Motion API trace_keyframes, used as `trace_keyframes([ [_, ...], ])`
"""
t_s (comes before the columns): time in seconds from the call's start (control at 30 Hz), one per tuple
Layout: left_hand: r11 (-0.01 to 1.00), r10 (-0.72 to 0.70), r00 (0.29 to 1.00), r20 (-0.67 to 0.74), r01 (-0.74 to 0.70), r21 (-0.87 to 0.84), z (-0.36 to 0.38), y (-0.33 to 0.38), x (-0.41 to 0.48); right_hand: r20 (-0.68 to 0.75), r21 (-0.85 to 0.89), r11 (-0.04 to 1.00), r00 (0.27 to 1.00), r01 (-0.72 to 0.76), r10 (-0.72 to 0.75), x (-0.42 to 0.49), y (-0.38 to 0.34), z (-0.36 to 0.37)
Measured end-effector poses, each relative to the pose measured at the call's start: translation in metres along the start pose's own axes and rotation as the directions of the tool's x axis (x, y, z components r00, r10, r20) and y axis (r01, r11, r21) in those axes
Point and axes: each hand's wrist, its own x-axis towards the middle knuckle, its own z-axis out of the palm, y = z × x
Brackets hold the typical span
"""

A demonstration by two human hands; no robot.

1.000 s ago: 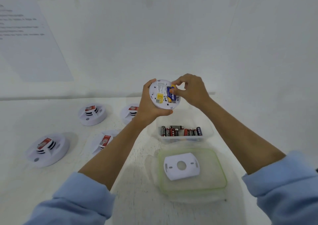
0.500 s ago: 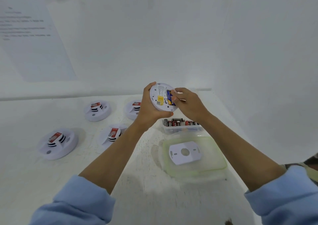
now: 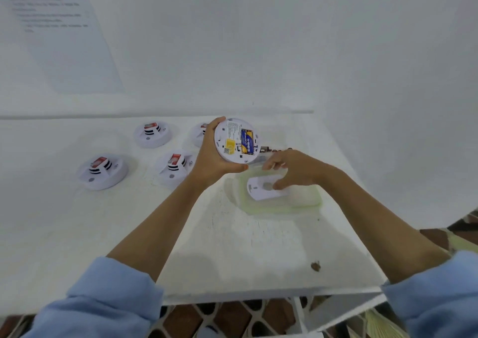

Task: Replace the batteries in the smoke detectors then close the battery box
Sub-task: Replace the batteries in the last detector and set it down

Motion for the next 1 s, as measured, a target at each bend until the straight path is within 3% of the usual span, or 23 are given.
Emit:
trace_keyframes([
  [0.17,1.0,-0.006,1.0,-0.002,0.006,0.02,0.003,0.005,-0.02,0.138,-0.296,0.954,0.99,0.053,-0.012,0.0,-0.005,0.013],
  [0.47,0.999,-0.005,1.0,-0.023,0.006,0.039,-0.001,0.004,-0.025,0.167,-0.338,0.939,0.986,0.057,0.0,0.007,-0.007,0.01],
  [0.57,1.0,0.002,0.999,-0.038,-0.001,0.024,-0.007,0.004,-0.015,0.081,-0.233,0.972,0.997,0.033,-0.014,0.001,-0.006,-0.008],
  [0.73,1.0,0.005,1.0,-0.017,-0.005,0.002,-0.009,0.001,0.011,-0.261,0.015,0.991,0.957,0.136,-0.127,0.011,-0.019,-0.053],
  [0.87,0.999,0.043,0.999,-0.004,-0.043,0.003,-0.001,-0.001,0.035,-0.337,-0.029,0.972,0.913,0.235,-0.231,0.037,-0.045,-0.055],
  [1.0,0.994,0.097,0.995,0.0,-0.097,0.047,0.004,-0.004,0.054,-0.363,-0.092,0.966,0.895,0.242,-0.259,0.059,-0.047,-0.052],
])
